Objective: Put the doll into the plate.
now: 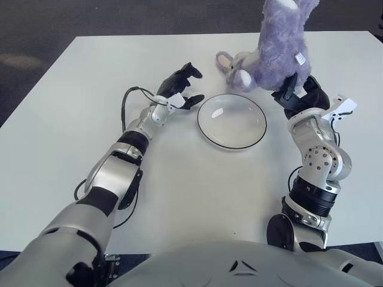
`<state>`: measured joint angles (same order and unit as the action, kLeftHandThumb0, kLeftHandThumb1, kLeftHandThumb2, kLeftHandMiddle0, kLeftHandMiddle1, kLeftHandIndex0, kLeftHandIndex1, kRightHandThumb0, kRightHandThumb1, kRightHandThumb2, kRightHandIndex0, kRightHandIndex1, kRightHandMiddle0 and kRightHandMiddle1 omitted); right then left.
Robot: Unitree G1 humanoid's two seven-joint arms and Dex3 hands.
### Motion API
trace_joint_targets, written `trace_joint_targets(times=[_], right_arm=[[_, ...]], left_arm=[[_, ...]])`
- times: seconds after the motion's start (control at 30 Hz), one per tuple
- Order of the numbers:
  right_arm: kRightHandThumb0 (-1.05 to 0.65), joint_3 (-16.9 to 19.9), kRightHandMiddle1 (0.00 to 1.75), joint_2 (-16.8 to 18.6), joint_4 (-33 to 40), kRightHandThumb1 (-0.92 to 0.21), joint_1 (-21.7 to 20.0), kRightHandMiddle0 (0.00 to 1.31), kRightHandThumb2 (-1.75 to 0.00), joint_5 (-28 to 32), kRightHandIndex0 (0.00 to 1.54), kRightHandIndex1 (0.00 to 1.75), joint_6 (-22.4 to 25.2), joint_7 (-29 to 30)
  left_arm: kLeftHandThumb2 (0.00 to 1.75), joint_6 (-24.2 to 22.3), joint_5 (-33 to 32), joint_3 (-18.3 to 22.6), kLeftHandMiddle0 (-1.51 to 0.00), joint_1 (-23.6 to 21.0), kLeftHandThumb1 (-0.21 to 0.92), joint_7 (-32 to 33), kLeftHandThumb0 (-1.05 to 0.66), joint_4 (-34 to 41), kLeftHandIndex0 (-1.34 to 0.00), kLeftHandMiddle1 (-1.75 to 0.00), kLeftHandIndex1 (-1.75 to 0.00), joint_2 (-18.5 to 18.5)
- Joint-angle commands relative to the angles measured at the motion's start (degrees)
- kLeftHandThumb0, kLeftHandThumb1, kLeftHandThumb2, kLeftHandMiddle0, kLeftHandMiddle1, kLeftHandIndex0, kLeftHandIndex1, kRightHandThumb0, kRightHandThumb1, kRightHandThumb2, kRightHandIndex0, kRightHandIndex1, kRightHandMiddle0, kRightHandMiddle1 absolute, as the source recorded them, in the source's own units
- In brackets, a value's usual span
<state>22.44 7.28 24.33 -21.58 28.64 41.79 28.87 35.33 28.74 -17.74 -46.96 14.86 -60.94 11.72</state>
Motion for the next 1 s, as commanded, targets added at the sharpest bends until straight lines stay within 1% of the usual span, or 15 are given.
trace_joint_targets(times=[0.0, 0.03, 0.1, 0.13, 0.27, 0.33, 0.47, 0.6, 0.77, 0.87, 0.97], right_arm=[[0.00, 0.52, 1.75, -0.33, -0.53, -0.20, -1.16, 0.46, -1.45, 0.86, 0.72, 1.71, -0.98, -0.85], [0.00, 0.52, 1.75, -0.31, -0.48, -0.20, -1.17, 0.46, -1.45, 0.84, 0.72, 1.71, -0.96, -0.93], [0.00, 0.48, 1.75, -0.23, -0.20, -0.20, -1.16, 0.46, -1.45, 0.91, 0.72, 1.70, -0.84, -1.04], [0.00, 0.48, 1.75, -0.20, -0.14, -0.20, -1.17, 0.46, -1.45, 0.91, 0.72, 1.70, -0.81, -1.07], [0.00, 0.36, 1.75, -0.01, 0.11, -0.20, -1.25, 0.46, -1.45, 0.94, 0.73, 1.70, -0.74, -1.11], [0.00, 0.20, 1.75, 0.21, 0.64, -0.20, -1.34, 0.46, -1.44, 1.21, 0.73, 1.69, -0.71, -1.13], [0.00, 0.00, 1.75, 0.38, 1.27, -0.20, -1.41, 0.46, -1.44, 1.43, 0.73, 1.68, -0.58, -1.12], [0.00, -0.29, 1.75, 0.42, 1.91, -0.21, -1.49, 0.45, -1.43, 1.67, 0.73, 1.67, -0.26, -1.14], [0.00, -0.80, 1.75, 0.38, 2.62, -0.21, -1.62, 0.45, -1.42, 1.77, 0.73, 1.67, 0.34, -0.81], [0.00, -1.21, 1.75, 0.15, 2.99, -0.22, -1.58, 0.45, -1.42, 1.62, 0.73, 1.66, 0.87, -0.65], [0.00, -1.69, 1.75, -0.05, 3.40, -0.22, -1.51, 0.44, -1.41, 1.27, 0.73, 1.65, 1.30, -0.62]], left_arm=[[0.40, 0.55, 3.13, -1.63, 0.00, 0.74, 0.92, 4.16, -1.02, 2.32, 0.00, -0.68, -0.50, 0.80], [0.39, 0.53, 3.77, -1.94, 0.00, 0.79, 0.92, 5.23, -1.03, 2.64, 0.00, -0.60, -0.43, 0.78], [0.37, 0.28, 5.76, -2.85, 0.00, 0.84, 0.92, 8.56, -1.04, 3.34, 0.00, -0.37, -0.23, 0.65], [0.37, 0.20, 6.27, -3.07, 0.00, 0.84, 0.92, 9.40, -1.04, 3.43, 0.00, -0.30, -0.17, 0.62], [0.35, -0.78, 8.33, -4.17, 0.00, 0.63, 0.92, 12.60, -1.05, 3.63, 0.00, -0.19, -0.06, 0.44], [0.34, -3.01, 11.22, -5.97, 0.00, -0.48, 0.92, 16.66, -1.05, 2.90, 0.00, -0.14, -0.02, -0.59], [0.34, -4.88, 13.75, -7.84, 0.00, -1.67, 0.92, 20.94, -1.05, 1.78, 0.00, -0.09, 0.00, -1.70], [0.36, -6.34, 14.13, -8.37, -0.01, -2.30, 0.92, 22.40, -1.05, 1.37, -0.01, -0.08, -0.01, -2.84], [0.39, -9.12, 14.96, -8.85, -0.05, -3.27, 0.92, 25.99, -1.05, 0.88, -0.04, -0.09, -0.04, -4.91], [0.41, -11.71, 15.84, -9.46, -0.07, -5.06, 0.92, 28.89, -1.05, -0.95, -0.01, -0.09, -0.15, -7.06], [0.42, -15.12, 16.39, -10.18, -0.08, -7.86, 0.92, 31.52, -1.05, -3.83, 0.00, -0.10, -0.19, -9.77]])
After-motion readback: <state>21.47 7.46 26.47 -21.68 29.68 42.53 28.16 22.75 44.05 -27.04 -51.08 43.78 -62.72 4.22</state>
